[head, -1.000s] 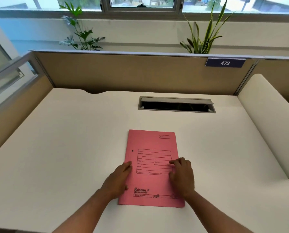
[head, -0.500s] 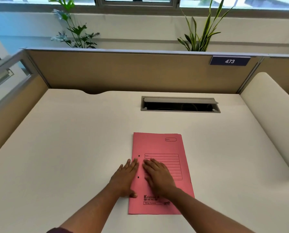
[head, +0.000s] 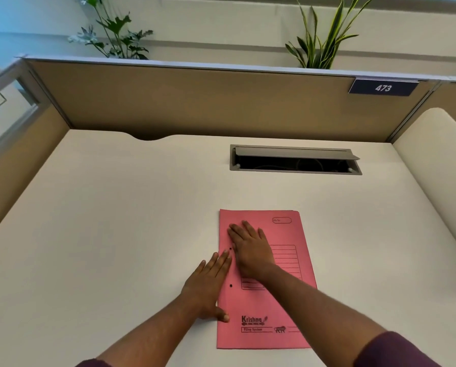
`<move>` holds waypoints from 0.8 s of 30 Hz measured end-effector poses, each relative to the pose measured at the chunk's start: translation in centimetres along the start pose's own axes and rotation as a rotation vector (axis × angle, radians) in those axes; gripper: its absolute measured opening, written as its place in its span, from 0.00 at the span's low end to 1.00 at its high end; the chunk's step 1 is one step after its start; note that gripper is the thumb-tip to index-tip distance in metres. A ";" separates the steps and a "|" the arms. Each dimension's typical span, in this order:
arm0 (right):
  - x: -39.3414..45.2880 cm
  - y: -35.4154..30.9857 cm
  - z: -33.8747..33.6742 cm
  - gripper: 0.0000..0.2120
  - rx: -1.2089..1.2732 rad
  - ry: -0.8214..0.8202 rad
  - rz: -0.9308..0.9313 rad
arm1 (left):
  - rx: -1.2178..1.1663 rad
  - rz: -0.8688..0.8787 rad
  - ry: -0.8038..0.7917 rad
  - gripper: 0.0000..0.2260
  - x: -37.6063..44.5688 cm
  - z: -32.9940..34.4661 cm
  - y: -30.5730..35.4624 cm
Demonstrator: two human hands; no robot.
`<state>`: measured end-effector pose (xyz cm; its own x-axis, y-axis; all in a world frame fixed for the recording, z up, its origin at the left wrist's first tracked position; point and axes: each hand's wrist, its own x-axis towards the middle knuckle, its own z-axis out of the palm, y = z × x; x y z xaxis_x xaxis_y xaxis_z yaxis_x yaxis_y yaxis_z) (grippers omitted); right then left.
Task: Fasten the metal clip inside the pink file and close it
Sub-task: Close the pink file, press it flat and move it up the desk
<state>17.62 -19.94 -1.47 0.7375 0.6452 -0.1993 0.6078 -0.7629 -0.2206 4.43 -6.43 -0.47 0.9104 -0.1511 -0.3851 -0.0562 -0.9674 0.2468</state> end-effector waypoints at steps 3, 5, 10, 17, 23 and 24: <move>1.8 0.2 -0.8 0.27 -0.016 -0.032 0.010 | 0.003 -0.008 -0.001 0.63 -0.1 0.0 0.1; 2.7 0.1 -1.2 0.27 -0.011 -0.058 0.025 | 0.002 -0.016 -0.006 0.63 -0.1 0.0 0.2; 4.4 -0.1 -2.2 0.28 -0.010 -0.092 0.060 | 0.014 -0.047 -0.019 0.63 0.3 -0.2 0.4; 0.9 0.8 -0.5 0.31 0.019 -0.086 -0.011 | 0.019 -0.046 -0.037 0.63 0.1 -0.6 0.5; -6.3 0.9 3.7 0.31 0.083 0.053 0.007 | 0.043 -0.031 -0.058 0.62 -0.1 -1.0 0.6; -7.4 1.1 4.2 0.31 0.088 0.074 0.015 | 0.045 -0.035 -0.061 0.62 -0.1 -1.1 0.8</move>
<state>11.61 -25.32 -4.22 0.7679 0.6268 -0.1324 0.5712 -0.7635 -0.3014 4.71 -7.00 0.76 0.8856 -0.1279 -0.4464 -0.0445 -0.9802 0.1928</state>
